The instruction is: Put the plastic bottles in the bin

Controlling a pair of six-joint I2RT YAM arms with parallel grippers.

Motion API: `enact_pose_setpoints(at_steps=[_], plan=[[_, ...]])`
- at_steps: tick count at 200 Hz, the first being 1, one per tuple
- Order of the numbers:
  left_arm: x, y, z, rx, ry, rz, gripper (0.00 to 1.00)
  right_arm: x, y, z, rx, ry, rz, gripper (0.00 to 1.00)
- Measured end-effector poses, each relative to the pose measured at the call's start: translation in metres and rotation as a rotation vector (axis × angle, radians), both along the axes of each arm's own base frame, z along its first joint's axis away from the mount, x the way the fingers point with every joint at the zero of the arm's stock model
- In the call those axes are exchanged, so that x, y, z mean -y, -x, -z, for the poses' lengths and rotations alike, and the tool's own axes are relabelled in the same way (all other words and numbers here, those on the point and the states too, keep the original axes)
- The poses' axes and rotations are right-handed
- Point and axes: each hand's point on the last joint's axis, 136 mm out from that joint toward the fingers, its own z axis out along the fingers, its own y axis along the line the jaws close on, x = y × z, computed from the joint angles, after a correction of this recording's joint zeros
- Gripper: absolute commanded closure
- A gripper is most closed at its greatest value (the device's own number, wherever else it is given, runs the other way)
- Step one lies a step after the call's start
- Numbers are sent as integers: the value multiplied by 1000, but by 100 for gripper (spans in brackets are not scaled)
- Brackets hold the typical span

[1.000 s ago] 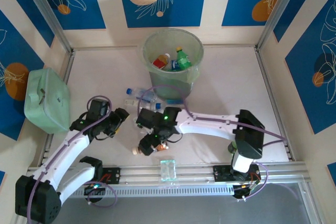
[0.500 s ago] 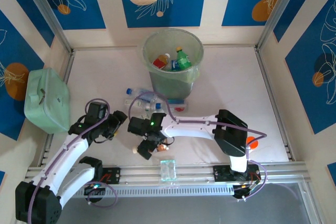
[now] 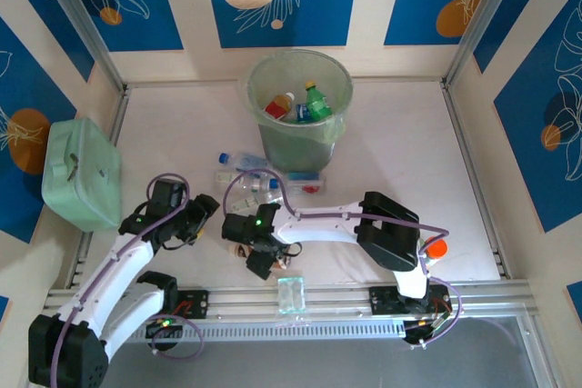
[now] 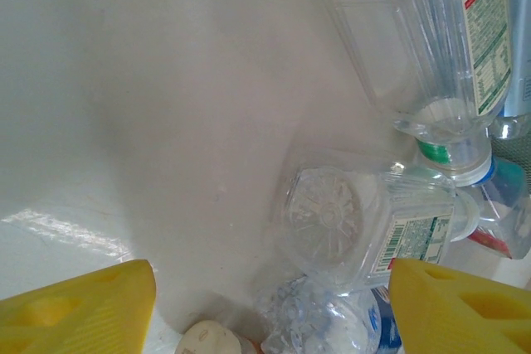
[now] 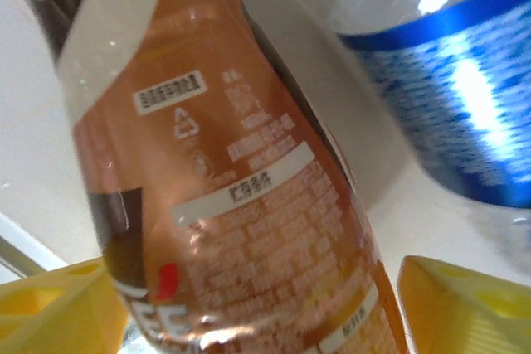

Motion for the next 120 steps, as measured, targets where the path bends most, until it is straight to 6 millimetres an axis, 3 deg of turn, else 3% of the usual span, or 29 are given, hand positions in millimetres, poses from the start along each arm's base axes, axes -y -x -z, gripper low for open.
enact_pose_setpoints(at_steps=[82, 120], plan=[[-2, 1, -4, 12, 2, -5, 27, 1, -1, 2, 4, 4, -14, 42], [-1, -7, -31, 65, -2, 8, 26, 0, -2, -10, 22, -28, -15, 44]])
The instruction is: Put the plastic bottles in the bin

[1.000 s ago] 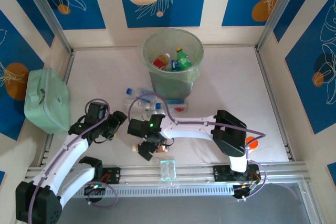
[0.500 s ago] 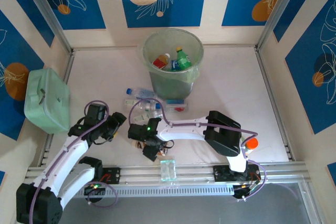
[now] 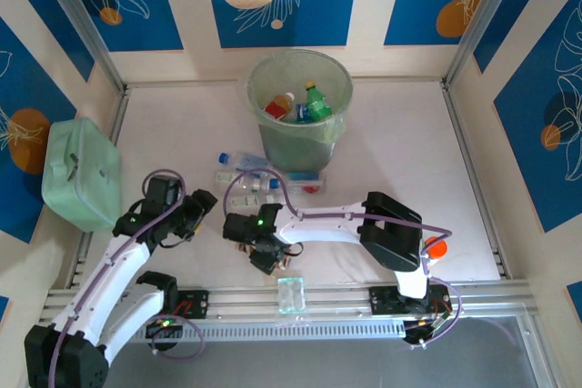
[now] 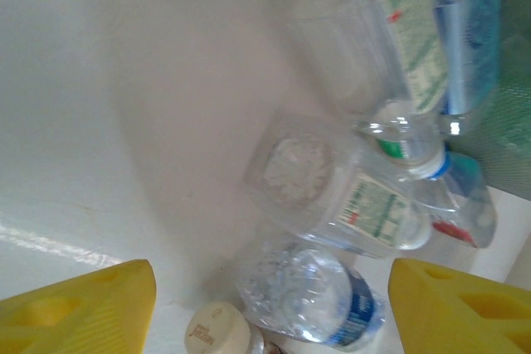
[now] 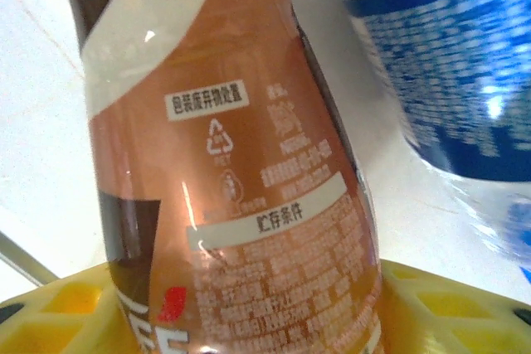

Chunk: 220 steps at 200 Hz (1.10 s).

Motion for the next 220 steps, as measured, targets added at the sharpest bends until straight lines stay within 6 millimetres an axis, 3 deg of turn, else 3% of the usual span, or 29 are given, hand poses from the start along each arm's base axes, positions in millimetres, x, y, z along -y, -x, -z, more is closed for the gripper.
enact_pose_setpoints(at_steps=[50, 76, 104, 149, 220], plan=[[11, -11, -41, 88, 52, 40, 25, -11, -10, -60, 56, -183, 22, 45], [26, -13, -61, 128, 129, 99, 26, -11, -29, -95, 84, -297, 93, 45], [46, -16, -87, 185, 205, 181, 27, -7, -51, -119, 98, -387, 176, 45], [75, -19, -107, 235, 268, 298, 31, -9, -59, -134, 94, -442, 213, 46], [92, -26, -110, 248, 288, 352, 68, -11, -59, -137, 89, -455, 229, 46]])
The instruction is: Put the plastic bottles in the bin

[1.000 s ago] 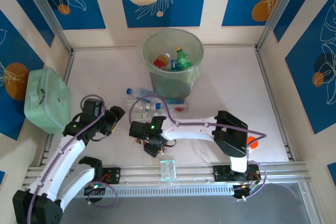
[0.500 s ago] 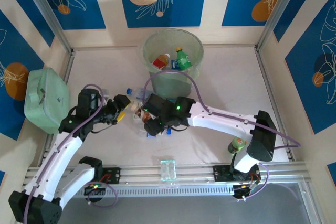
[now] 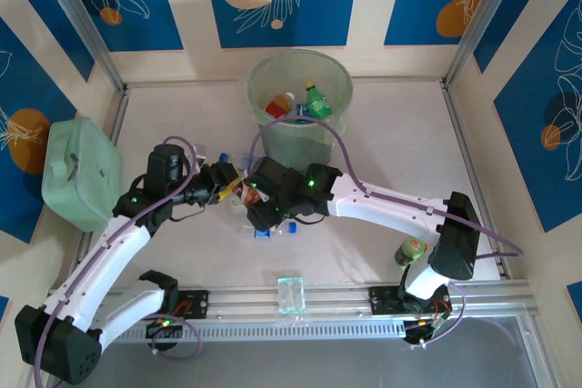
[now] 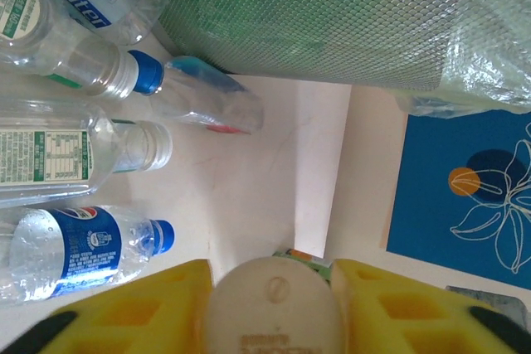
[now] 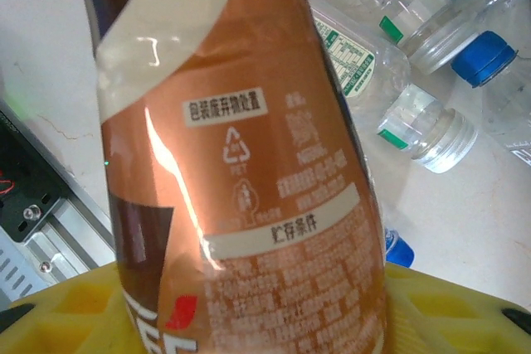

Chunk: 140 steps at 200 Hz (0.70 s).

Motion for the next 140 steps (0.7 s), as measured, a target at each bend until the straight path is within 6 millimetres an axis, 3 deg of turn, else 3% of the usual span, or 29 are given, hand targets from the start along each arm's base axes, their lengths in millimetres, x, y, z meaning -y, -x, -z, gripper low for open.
enact_pose_setpoints(at_steps=[39, 45, 55, 65, 91, 111, 140], plan=[[0, -1, -1, 9, -2, 0, 83, 0, 0, 0, 0, -2, 5, 44], [0, -1, -1, 10, -2, 0, 84, 0, 0, 0, 0, -3, 7, 38], [0, -1, -1, 8, -2, 0, 85, 0, -1, -1, 1, -3, 15, 20], [1, -3, -1, 7, 2, -3, 85, 2, -3, -1, 5, -1, 27, 11], [4, -11, -7, 18, 11, -6, 86, 18, -17, -17, 65, -9, 133, 5], [6, -30, -36, 70, 40, -27, 85, 50, -36, -56, 139, -82, 287, 0], [8, -71, -101, 196, 97, -68, 86, 119, -49, -147, 273, -345, 508, 1]])
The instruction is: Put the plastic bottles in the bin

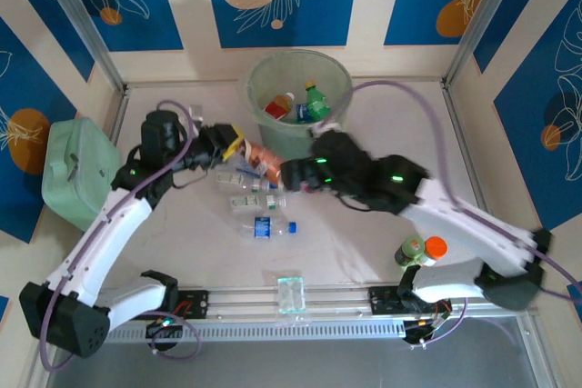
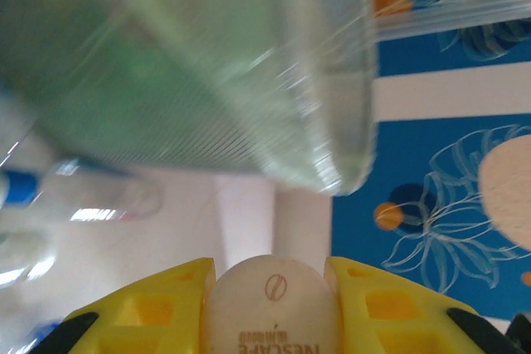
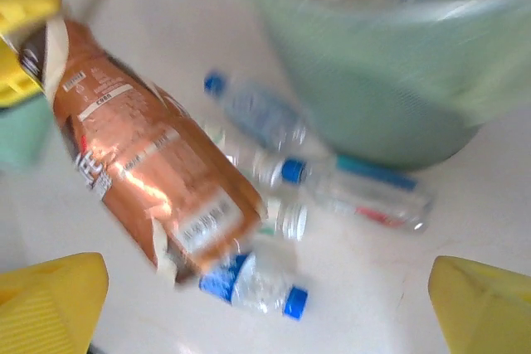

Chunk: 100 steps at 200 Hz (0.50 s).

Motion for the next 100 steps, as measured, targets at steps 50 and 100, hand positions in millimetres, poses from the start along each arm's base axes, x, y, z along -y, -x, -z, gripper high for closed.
enact_pose_setpoints(at_steps=[50, 100], plan=[[12, -80, -102, 198, 89, -78, 87, 85, 9, -26, 26, -183, 247, 0], [29, -155, -115, 230, 101, -176, 89, 86, 18, 43, -148, -115, 301, 2]])
